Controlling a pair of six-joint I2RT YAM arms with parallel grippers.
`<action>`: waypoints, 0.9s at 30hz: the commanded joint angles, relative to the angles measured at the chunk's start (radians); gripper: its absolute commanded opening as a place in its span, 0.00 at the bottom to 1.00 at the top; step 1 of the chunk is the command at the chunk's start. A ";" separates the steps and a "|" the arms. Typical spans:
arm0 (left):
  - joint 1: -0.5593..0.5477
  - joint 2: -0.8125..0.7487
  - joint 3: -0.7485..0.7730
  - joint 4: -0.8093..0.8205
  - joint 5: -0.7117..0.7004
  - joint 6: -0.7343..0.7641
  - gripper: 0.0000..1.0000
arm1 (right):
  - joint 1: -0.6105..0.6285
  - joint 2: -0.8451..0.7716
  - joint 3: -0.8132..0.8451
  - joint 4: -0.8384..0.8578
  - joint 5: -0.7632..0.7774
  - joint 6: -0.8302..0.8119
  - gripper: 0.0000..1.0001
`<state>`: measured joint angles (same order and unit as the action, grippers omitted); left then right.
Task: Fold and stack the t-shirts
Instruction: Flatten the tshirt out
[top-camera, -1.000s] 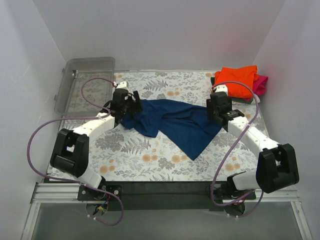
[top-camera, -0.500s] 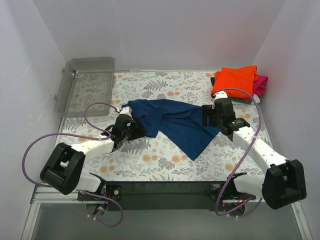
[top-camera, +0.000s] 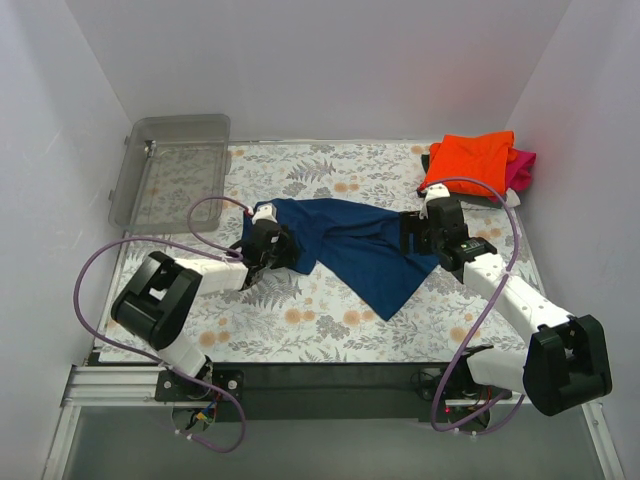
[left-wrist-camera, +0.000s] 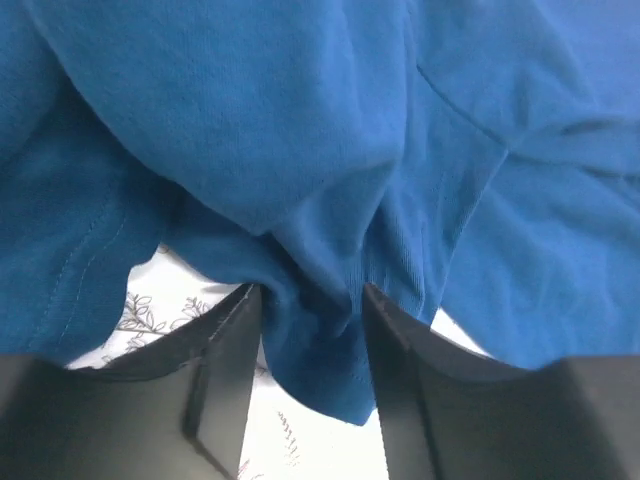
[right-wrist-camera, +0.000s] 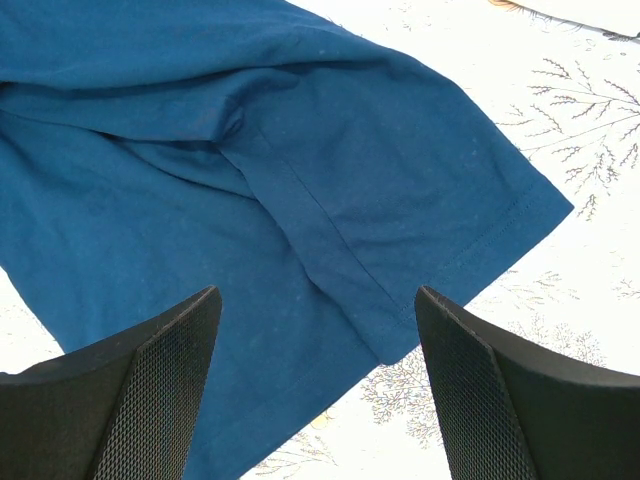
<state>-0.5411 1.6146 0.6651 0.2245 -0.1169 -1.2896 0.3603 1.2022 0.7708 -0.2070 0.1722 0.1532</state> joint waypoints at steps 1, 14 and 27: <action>-0.005 0.033 -0.019 -0.079 -0.053 -0.010 0.15 | 0.005 -0.015 0.001 0.038 -0.010 -0.007 0.71; -0.006 -0.327 -0.071 -0.208 -0.082 -0.014 0.00 | 0.083 -0.049 -0.016 -0.023 -0.037 0.003 0.71; 0.113 -0.522 0.126 -0.393 -0.182 0.108 0.00 | 0.149 0.029 -0.013 -0.065 0.088 0.094 0.72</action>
<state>-0.5034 1.1492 0.7414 -0.1001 -0.2478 -1.2285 0.5098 1.2041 0.7113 -0.2691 0.2298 0.2222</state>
